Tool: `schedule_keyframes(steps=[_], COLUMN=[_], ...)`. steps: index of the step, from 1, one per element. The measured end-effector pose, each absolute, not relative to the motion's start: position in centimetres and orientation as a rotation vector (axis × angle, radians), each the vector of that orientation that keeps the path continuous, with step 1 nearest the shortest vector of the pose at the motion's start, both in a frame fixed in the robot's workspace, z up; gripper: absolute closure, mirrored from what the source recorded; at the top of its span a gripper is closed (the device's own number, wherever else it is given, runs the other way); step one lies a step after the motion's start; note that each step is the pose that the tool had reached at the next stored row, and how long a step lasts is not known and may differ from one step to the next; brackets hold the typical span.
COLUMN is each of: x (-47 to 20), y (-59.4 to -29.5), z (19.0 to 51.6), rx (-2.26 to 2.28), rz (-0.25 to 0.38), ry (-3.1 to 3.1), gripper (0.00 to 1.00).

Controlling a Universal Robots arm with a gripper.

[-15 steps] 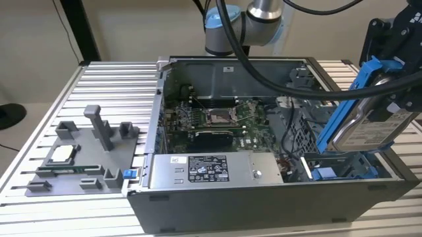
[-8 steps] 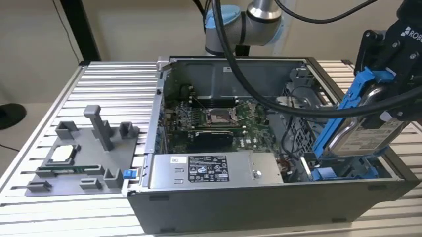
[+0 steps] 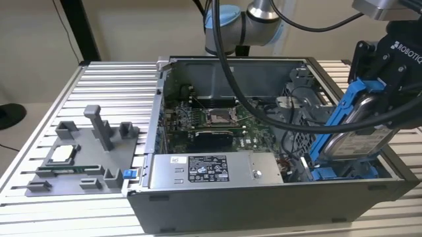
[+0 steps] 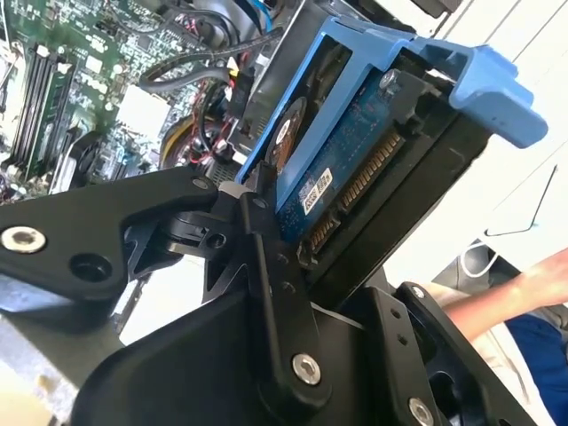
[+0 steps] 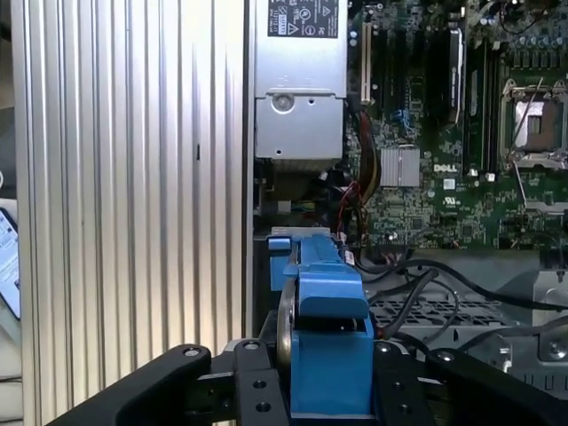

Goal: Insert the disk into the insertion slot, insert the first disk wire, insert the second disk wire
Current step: 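Insert the disk into the insertion slot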

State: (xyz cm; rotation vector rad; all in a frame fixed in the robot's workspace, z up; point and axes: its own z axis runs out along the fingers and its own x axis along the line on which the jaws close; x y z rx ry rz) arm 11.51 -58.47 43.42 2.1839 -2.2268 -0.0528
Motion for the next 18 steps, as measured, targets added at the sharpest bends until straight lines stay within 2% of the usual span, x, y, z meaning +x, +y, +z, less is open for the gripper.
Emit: schedule_keyframes(steps=[18], x=[12.2], y=[-58.2], z=[40.5], rx=[2.195], rz=[-0.078], ry=[-2.237], gripper=[1.00])
